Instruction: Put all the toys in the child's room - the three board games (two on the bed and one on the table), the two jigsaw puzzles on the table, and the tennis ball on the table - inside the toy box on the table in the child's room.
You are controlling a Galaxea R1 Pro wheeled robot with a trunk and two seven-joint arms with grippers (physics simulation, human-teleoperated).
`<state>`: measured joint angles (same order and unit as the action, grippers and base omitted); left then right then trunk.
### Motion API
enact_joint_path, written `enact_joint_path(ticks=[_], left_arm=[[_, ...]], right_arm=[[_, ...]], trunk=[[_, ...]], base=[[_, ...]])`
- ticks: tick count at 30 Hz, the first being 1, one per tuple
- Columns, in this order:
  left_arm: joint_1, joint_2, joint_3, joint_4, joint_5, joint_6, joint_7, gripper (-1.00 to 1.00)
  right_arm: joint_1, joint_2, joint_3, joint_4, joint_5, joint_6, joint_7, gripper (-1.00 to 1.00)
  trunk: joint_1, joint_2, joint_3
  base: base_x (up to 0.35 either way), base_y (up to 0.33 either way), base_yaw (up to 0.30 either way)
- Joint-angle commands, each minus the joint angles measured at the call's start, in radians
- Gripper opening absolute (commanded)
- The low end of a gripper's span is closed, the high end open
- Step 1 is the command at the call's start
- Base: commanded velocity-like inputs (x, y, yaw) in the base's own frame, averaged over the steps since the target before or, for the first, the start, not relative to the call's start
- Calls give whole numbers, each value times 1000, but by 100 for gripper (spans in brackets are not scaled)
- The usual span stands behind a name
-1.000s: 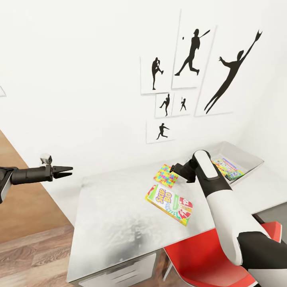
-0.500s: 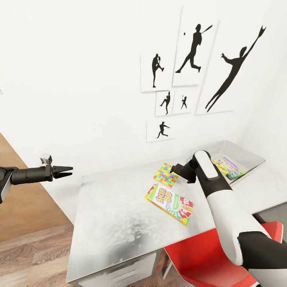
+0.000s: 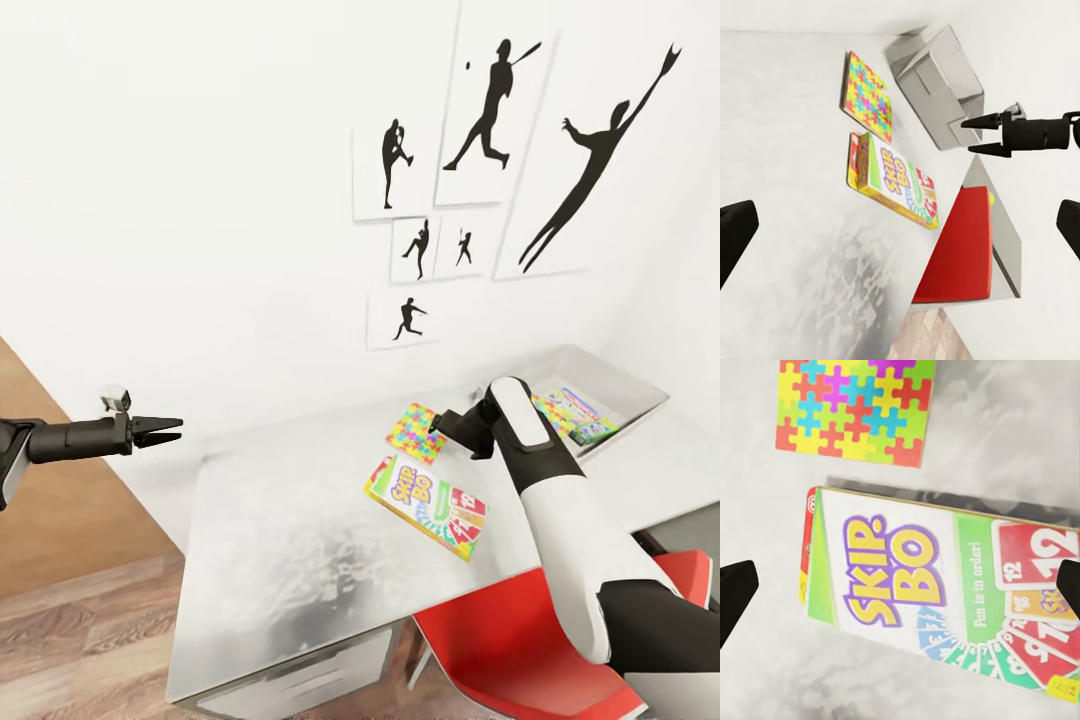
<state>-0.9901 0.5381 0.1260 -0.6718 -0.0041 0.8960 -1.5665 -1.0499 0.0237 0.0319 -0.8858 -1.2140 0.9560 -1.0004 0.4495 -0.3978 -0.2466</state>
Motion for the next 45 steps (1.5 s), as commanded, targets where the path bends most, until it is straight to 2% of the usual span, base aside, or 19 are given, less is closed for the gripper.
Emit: enact_joint_path(ticks=[1,5,9,32,45], left_arm=[[-1,0,-1,0,-1,11,-4,100],[-1,0,-2,0,-2,11,-4,100],[-1,0,-2,0,-2,11,-4,100],[-1,4,6,0,-2,19,-4,100],[-4,90,43,0,0,37,-4,100]], right_arm=[[-2,-2,1,-1,-9,3,-10,100],[-4,-27,-2,0,-9,2,-10,100],[-4,-37,-4,0,-10,-14,-10,100],[-2,-38,-3,1,-9,-28,-6,100],[-5,-50,-7,-1,-10,-39,-6,100]], trunk=[[1,-2,-4],[1,-2,-10],[1,-2,-17],[1,-2,-55],[1,-2,-76]], base=[[0,0,0],[0,0,0],[0,0,0],[0,0,0],[0,0,0]])
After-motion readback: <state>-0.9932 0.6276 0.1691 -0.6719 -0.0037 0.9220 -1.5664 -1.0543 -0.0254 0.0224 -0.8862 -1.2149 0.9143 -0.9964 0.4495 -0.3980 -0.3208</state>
